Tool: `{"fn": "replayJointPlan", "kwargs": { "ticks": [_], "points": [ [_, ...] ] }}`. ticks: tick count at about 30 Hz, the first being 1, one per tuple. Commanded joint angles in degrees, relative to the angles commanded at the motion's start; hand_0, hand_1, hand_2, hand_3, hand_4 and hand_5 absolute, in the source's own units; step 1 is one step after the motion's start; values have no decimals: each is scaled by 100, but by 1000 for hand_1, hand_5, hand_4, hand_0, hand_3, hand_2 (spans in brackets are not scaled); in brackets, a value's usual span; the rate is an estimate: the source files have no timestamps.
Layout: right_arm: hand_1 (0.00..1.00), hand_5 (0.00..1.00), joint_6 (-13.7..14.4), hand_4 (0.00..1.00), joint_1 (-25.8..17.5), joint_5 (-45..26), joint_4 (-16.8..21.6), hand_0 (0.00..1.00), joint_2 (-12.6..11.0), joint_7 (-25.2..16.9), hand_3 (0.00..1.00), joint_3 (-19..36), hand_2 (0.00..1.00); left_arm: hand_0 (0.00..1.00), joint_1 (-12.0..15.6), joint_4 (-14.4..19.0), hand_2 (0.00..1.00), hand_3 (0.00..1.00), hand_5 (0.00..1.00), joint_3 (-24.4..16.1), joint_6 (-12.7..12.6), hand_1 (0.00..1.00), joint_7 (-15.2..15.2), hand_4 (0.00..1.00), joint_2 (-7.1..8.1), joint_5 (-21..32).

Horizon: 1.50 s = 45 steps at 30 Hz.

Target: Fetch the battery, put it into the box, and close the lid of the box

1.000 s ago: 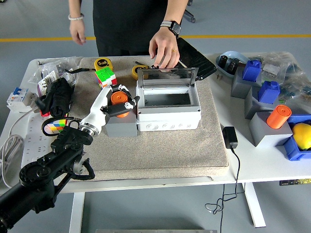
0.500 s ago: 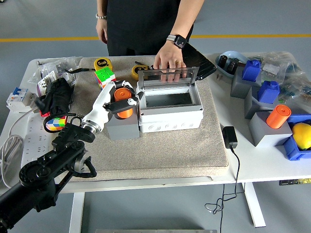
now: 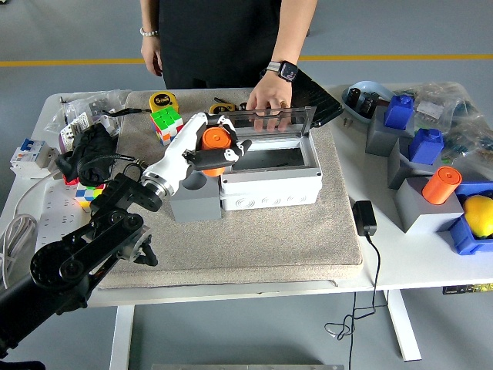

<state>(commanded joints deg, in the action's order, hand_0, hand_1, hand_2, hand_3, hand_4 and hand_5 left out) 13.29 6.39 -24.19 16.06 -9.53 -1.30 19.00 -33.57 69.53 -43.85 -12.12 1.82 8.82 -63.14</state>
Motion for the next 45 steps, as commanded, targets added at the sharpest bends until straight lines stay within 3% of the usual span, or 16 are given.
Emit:
{"fn": "replayJointPlan", "kwargs": {
  "ticks": [8, 13, 14, 19, 20, 22, 25, 26, 32, 43, 44, 45],
  "points": [
    [639, 442, -1, 877, 13, 64, 24, 661, -29, -34, 537, 54, 643, 257, -749, -223, 183, 175, 2, 567, 109, 248, -486, 367, -114, -222],
    [639, 442, -29, 877, 14, 33, 21, 661, -53, -33, 537, 41, 643, 257, -1260, -407, 183, 175, 2, 968, 191, 248, -890, 367, -324, -437],
    [639, 442, -30, 876, 15, 31, 21, 661, -56, -34, 536, 39, 644, 258, -1334, -441, 196, 209, 2, 1034, 196, 257, -919, 559, -356, -443],
    [639, 442, 17, 876, 39, 46, 31, 661, -69, -95, 536, 53, 644, 258, -1719, -779, 196, 209, 2, 1441, 162, 257, -975, 559, -596, -358],
    [637, 441, 28, 876, 47, 59, 37, 662, -73, -105, 536, 61, 641, 256, -1802, -879, 199, 240, 2, 1539, 173, 255, -1001, 736, -658, -349],
    [637, 441, 47, 876, 58, 74, 45, 662, -78, -121, 536, 67, 641, 256, -1948, -1075, 199, 240, 2, 1731, 178, 255, -1055, 736, -769, -379],
    [637, 441, 65, 876, 68, 79, 50, 662, -83, -134, 536, 59, 641, 256, -2111, -1325, 199, 240, 2, 1933, 219, 255, -1189, 736, -882, -434],
    [638, 441, 69, 876, 70, 80, 52, 664, -85, -137, 537, 56, 640, 256, -2159, -1404, 203, 252, 2, 1989, 210, 255, -1198, 805, -882, -439],
    [635, 441, 82, 876, 67, 48, 48, 664, -101, -134, 535, 11, 638, 255, -2391, -1854, 199, 249, 2, 2206, 207, 254, -1279, 809, -882, -369],
    [635, 441, 113, 876, 92, 95, 68, 664, -119, -160, 535, -31, 639, 257, -2455, -2063, 214, 275, 2, 2141, 258, 255, -1284, 818, -882, -286],
    [635, 440, 114, 875, 98, 100, 71, 664, -121, -159, 535, -39, 636, 316, -2453, -2074, 338, 427, 2, 2142, 267, 350, -1273, 932, -882, -279],
    [635, 440, 115, 875, 101, 102, 73, 664, -123, -160, 535, -41, 636, 316, -2452, -2088, 338, 427, 2, 2149, 270, 350, -1261, 932, -882, -269]
  ]
}}
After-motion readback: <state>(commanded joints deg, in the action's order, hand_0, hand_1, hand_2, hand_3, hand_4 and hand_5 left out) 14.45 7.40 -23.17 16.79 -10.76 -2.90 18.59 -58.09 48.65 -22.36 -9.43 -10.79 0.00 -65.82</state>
